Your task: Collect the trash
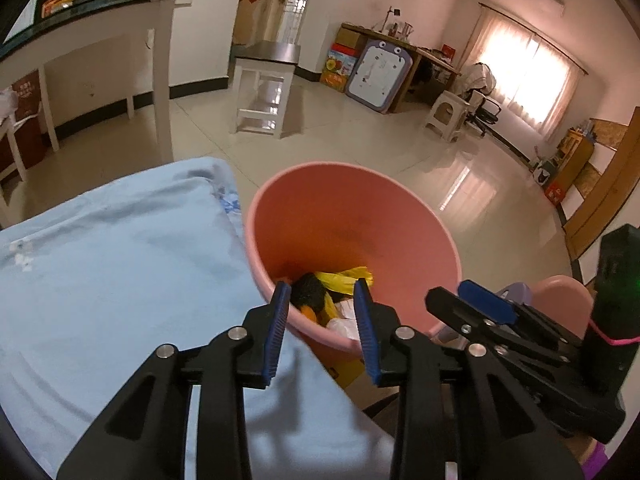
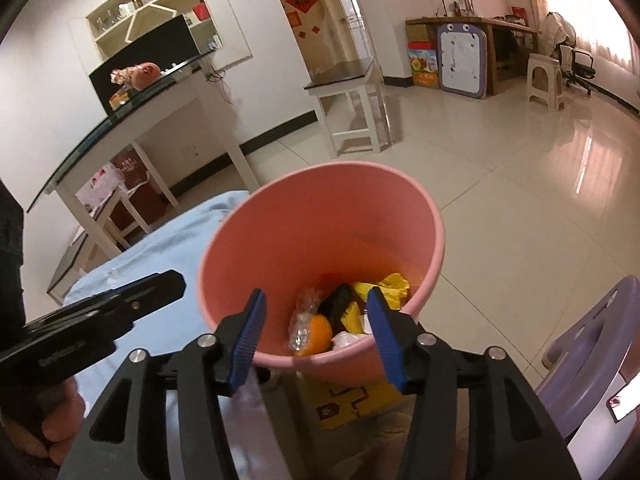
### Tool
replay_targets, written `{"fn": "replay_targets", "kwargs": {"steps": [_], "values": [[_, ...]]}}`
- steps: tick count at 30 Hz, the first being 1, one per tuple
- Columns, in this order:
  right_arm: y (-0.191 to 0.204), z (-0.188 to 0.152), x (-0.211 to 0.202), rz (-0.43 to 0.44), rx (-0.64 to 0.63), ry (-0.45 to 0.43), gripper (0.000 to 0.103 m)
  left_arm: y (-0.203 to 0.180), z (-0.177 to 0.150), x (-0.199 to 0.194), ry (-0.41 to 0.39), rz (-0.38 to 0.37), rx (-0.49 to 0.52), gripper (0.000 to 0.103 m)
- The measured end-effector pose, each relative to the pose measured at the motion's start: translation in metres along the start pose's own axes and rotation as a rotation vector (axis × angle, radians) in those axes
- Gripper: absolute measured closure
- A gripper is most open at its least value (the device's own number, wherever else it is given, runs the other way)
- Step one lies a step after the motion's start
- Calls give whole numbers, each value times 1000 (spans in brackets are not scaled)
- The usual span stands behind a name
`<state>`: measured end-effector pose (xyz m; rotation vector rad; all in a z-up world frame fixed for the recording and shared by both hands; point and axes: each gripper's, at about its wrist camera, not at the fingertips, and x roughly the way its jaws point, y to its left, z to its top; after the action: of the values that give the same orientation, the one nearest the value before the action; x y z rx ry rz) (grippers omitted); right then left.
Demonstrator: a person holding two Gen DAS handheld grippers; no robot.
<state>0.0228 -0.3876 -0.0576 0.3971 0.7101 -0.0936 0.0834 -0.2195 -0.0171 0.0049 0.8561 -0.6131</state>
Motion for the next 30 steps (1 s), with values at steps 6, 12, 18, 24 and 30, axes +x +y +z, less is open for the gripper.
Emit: {"fn": "replay_targets", "kwargs": {"steps": [6,12,18,24,30], "values": [[21,-9,-25,31,-7,-44,37,9,-12,-25,-48,25,-5,69],[54,-28,-49,35,-58,-94,31,28,-32,-58,-80,89,-50,69],[96,-50,-63,10,-140,-157,28,47,-53,-89,-116,150,-89,69],[122,-64,-57,21,-212,-97,28,62,-72,-108,-122,188,-125,69],[141,-83,-55,31,-262,-68,28,69,-86,-118,-125,218,-142,69]]}}
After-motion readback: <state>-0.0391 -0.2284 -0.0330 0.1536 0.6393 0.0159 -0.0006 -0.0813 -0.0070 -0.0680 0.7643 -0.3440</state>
